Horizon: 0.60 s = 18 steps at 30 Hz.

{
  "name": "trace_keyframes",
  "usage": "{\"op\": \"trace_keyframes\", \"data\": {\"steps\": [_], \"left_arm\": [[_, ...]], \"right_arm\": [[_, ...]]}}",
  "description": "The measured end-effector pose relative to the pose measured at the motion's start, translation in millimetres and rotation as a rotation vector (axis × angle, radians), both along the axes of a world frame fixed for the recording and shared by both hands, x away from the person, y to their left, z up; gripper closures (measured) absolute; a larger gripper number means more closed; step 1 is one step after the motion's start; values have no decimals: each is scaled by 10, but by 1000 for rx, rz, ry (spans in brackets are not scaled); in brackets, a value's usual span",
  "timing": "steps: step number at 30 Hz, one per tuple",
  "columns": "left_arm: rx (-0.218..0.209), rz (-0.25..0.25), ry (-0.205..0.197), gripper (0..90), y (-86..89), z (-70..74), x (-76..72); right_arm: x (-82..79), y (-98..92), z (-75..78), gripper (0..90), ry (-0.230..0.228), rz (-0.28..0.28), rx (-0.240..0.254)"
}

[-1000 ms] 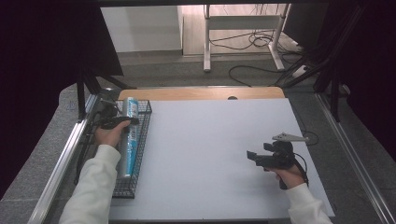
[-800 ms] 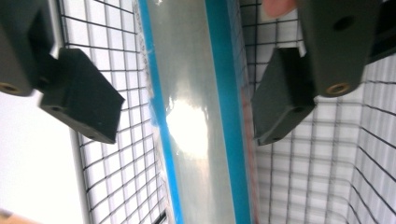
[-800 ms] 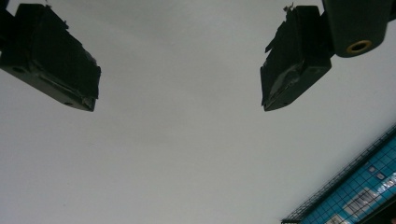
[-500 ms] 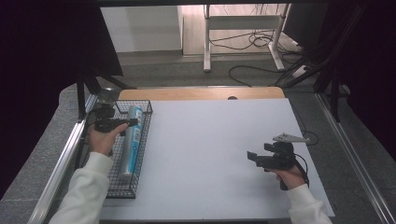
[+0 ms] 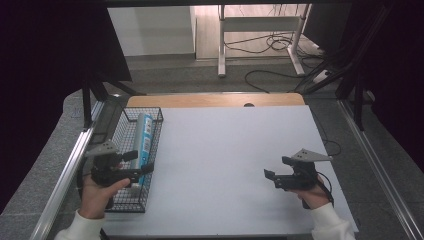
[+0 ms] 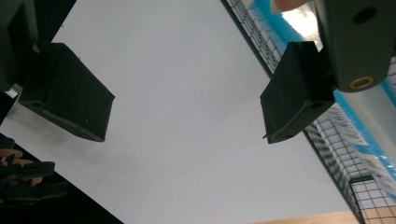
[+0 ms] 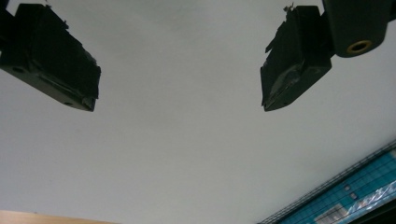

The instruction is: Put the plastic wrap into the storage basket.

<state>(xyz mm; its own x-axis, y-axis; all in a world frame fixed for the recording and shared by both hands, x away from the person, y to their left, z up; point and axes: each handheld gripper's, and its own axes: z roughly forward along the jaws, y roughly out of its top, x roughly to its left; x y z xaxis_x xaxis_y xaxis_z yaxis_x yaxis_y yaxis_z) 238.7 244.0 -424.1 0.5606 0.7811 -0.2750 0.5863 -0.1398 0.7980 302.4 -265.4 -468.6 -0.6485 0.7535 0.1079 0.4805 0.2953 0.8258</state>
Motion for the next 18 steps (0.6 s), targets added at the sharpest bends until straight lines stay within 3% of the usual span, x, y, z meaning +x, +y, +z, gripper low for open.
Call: {"op": "trace_keyframes", "data": {"steps": [2,8,12,18], "left_arm": [[-1,-1,2,175,-58,-77,-9],[59,-10,30,179,-245,-266,58],[73,-21,19,179,-300,-297,61],[50,-28,17,183,-306,-342,44]], "right_arm": [[-44,22,-49,125,-11,26,-21],[-96,77,-130,116,-15,70,-68],[-108,80,-130,114,-14,71,-66],[-111,55,-102,108,-34,65,-45]]}}
